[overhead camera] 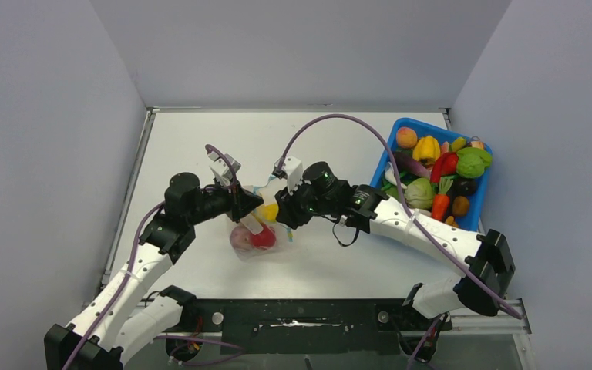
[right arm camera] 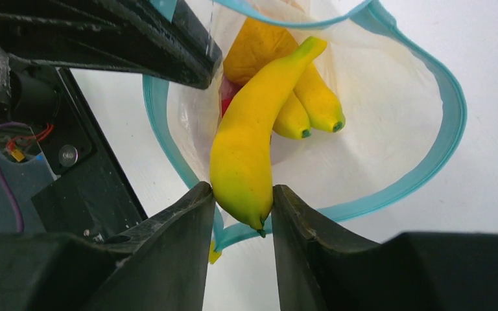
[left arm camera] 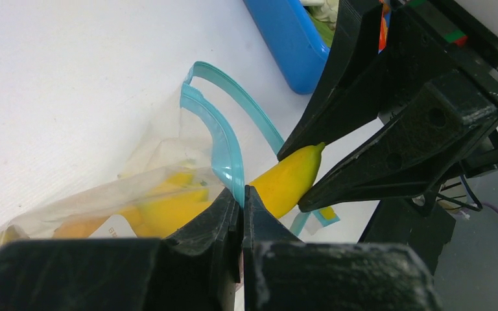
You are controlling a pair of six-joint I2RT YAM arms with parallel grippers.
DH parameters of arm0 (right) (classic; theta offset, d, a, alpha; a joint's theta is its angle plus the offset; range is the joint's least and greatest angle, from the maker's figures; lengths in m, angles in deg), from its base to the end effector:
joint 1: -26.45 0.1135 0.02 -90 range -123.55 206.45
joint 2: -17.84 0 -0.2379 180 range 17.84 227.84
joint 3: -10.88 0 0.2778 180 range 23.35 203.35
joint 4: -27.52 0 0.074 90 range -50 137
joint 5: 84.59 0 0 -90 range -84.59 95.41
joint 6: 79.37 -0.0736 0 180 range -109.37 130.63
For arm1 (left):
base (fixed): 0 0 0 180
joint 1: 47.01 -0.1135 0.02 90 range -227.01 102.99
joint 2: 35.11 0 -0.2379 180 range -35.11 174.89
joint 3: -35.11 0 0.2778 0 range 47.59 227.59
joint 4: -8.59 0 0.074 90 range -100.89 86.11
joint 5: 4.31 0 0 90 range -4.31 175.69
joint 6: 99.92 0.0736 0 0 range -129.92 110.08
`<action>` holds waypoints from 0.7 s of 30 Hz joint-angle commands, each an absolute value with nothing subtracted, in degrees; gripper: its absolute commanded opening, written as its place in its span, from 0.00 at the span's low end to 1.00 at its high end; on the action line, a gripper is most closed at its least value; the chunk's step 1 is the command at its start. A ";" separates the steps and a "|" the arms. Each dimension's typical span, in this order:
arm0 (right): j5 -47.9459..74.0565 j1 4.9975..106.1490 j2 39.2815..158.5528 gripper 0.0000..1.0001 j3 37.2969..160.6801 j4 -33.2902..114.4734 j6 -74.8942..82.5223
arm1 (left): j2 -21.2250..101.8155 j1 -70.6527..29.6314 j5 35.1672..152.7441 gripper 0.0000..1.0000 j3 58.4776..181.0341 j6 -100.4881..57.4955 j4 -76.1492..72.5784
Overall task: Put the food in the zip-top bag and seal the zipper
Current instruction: Place the fake fruit in the zipper food storage bag.
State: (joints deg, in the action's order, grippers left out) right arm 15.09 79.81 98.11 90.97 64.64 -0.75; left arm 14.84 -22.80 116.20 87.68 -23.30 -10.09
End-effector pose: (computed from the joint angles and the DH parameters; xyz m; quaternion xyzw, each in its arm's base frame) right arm 0.2134 0.3076 0.2583 -0.3548 0.8202 0.3006 0.3331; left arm 0.2368 -0.1475 0.2703 0.2303 0.7524 -0.3859 0.4815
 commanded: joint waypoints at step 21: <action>10.20 81.02 95.77 0.54 81.69 47.17 -1.46 | 12.96 -22.93 117.70 0.00 87.84 -24.33 -4.85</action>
State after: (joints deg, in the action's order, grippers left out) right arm 14.63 80.55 98.61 77.42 44.12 -0.55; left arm 14.25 -22.80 116.28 86.98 -24.31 -10.09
